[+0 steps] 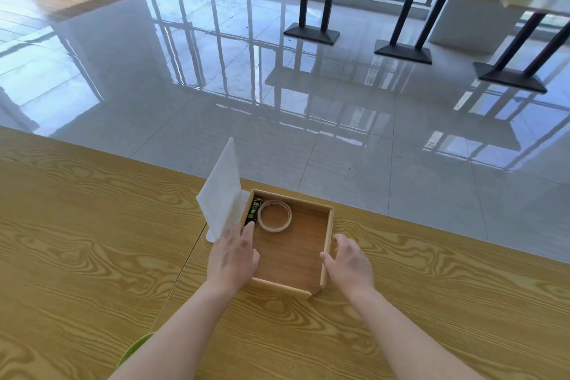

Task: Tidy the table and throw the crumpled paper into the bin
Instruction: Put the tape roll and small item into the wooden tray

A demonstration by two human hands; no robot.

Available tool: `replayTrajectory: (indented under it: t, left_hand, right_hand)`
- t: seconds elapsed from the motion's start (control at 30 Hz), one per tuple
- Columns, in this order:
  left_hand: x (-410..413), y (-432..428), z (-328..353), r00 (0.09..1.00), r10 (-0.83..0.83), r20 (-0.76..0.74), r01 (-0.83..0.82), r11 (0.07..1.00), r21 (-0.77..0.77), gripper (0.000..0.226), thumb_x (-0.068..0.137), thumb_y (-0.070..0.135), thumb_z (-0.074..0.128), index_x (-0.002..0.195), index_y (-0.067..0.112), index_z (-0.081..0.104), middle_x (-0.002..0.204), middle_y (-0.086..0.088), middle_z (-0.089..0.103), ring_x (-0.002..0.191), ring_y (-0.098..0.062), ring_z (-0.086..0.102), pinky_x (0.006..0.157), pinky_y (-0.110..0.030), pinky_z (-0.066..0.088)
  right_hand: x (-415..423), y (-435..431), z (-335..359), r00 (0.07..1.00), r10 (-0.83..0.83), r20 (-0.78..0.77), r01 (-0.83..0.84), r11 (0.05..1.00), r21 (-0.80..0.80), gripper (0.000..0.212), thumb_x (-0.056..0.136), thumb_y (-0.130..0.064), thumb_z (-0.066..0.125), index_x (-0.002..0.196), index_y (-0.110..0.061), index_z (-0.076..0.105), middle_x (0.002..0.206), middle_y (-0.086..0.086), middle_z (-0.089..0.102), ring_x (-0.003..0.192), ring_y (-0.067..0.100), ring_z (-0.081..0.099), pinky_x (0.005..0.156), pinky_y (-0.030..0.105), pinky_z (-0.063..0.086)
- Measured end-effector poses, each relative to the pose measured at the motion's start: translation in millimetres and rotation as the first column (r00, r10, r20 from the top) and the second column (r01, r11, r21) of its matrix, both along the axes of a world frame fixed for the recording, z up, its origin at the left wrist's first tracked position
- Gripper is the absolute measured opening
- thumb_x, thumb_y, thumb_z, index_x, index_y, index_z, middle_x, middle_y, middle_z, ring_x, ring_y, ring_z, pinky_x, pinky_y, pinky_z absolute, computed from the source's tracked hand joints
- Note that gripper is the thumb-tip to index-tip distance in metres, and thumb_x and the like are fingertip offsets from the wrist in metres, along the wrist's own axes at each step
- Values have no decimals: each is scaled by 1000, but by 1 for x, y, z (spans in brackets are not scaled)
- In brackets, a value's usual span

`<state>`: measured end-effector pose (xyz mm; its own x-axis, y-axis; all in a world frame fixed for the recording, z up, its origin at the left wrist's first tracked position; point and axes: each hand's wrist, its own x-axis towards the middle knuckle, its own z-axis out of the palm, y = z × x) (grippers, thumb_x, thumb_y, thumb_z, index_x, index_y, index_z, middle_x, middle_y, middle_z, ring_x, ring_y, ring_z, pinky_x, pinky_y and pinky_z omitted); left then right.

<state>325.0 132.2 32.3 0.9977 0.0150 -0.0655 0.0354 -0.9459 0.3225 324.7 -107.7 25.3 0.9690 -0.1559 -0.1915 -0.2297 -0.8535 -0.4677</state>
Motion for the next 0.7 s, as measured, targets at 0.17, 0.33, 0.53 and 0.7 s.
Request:
replayTrajectory:
  t: [0.17,0.33,0.53,0.7]
  left_hand:
    - [-5,-19,16,997,-76,26,75,995,68,65,91,31,53,150,17,30,128,-3,54,110,-21,56,89,-32,46]
    - [-13,-45,37,974,-214,70,200,965,172,69,91,36,50,151,17,23,144,-8,44,134,-26,39,111,-42,36]
    - [-34,-90,67,937,-336,100,311,929,202,71,91,40,48,152,16,22,146,-12,41,137,-30,36,114,-47,30]
    - [-61,-131,80,873,-469,133,443,878,184,73,88,43,51,150,15,24,140,-9,45,131,-28,40,112,-47,32]
  right_hand:
    - [-11,-7,21,996,85,-29,-88,992,-94,49,94,-46,56,133,-18,47,123,4,55,114,24,52,91,35,46]
    - [-36,-20,44,997,70,9,-68,986,-151,54,95,-50,53,136,-16,44,130,7,54,119,27,50,96,38,46]
    - [-78,-44,71,999,-20,37,26,981,-191,61,94,-53,52,140,-15,41,136,10,53,124,30,49,98,42,46]
    - [-121,-68,89,988,-131,80,144,972,-186,62,93,-54,53,140,-16,41,138,9,52,124,31,49,97,44,46]
